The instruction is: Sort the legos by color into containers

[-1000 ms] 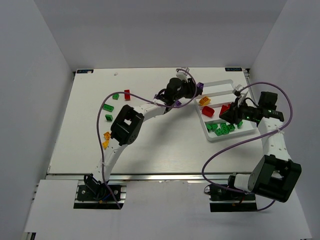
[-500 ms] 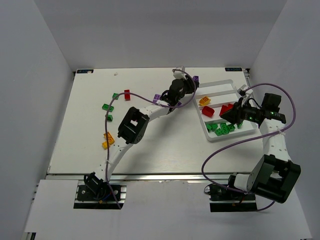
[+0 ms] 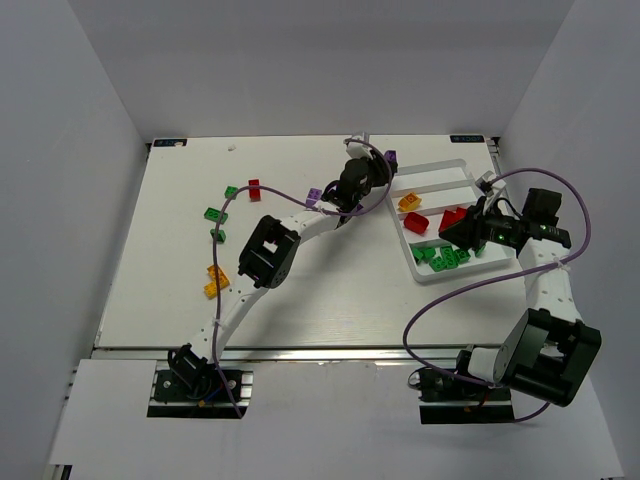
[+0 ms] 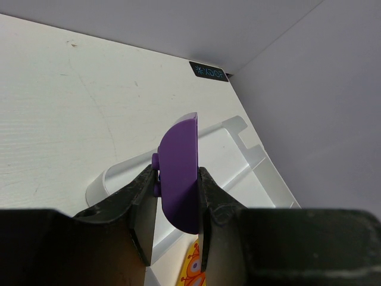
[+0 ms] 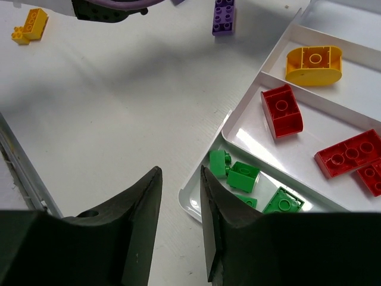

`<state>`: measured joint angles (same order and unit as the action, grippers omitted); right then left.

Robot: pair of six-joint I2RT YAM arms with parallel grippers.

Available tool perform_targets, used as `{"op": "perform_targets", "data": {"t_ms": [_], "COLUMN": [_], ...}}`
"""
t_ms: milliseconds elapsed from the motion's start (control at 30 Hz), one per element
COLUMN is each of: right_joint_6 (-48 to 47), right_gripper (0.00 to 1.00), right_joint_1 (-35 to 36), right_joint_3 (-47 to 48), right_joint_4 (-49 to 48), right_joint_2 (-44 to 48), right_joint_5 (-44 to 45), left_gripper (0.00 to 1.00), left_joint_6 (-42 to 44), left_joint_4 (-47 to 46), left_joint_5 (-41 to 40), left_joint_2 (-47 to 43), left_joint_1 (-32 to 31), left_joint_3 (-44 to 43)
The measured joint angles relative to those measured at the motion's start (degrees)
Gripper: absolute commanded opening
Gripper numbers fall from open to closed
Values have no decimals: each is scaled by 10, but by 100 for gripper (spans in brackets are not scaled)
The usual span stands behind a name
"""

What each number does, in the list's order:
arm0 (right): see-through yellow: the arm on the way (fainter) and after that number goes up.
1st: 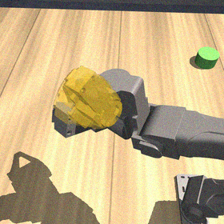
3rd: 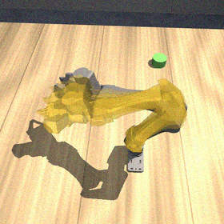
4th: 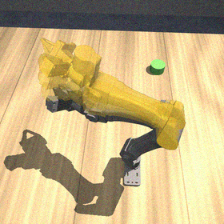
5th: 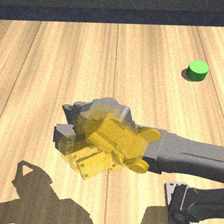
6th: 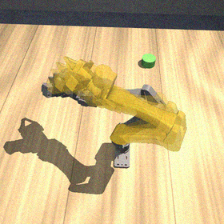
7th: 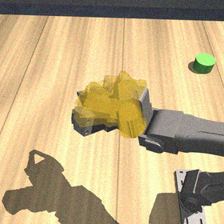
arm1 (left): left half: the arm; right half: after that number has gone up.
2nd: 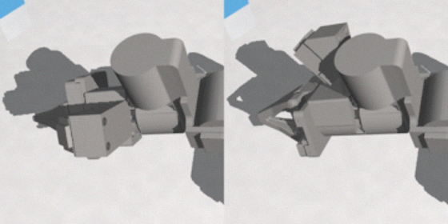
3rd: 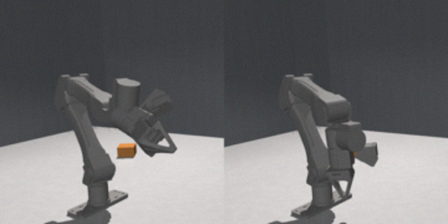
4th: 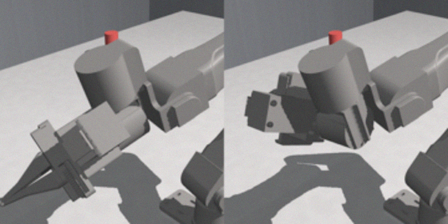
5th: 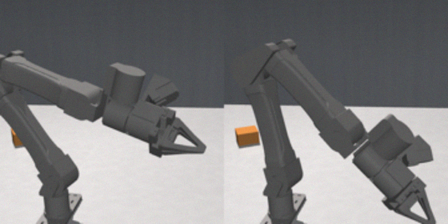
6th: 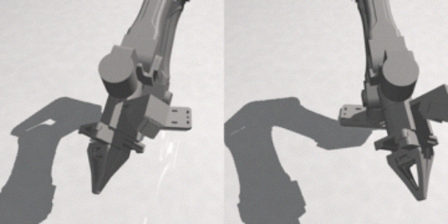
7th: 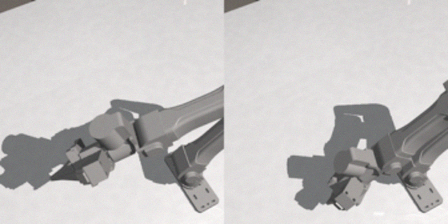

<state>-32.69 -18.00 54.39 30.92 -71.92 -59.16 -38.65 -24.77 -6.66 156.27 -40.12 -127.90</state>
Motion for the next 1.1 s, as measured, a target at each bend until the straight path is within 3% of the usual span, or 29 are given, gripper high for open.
{"op": "perform_targets", "data": {"t_ms": [833,1100], "right_joint_6": [26,28], "right_gripper": [40,40], "right_joint_1": [0,0], "right_joint_3": [-10,-15], "right_joint_4": [-22,-25], "right_joint_2": [0,1], "right_joint_5": [-11,-13], "left_gripper": [32,51], "left_joint_6": [-1,3], "left_joint_4": [56,64], "left_joint_5": [0,0], "left_joint_2": [33,33], "left_joint_1": [-3,-4], "left_joint_3": [-20,-20]}}
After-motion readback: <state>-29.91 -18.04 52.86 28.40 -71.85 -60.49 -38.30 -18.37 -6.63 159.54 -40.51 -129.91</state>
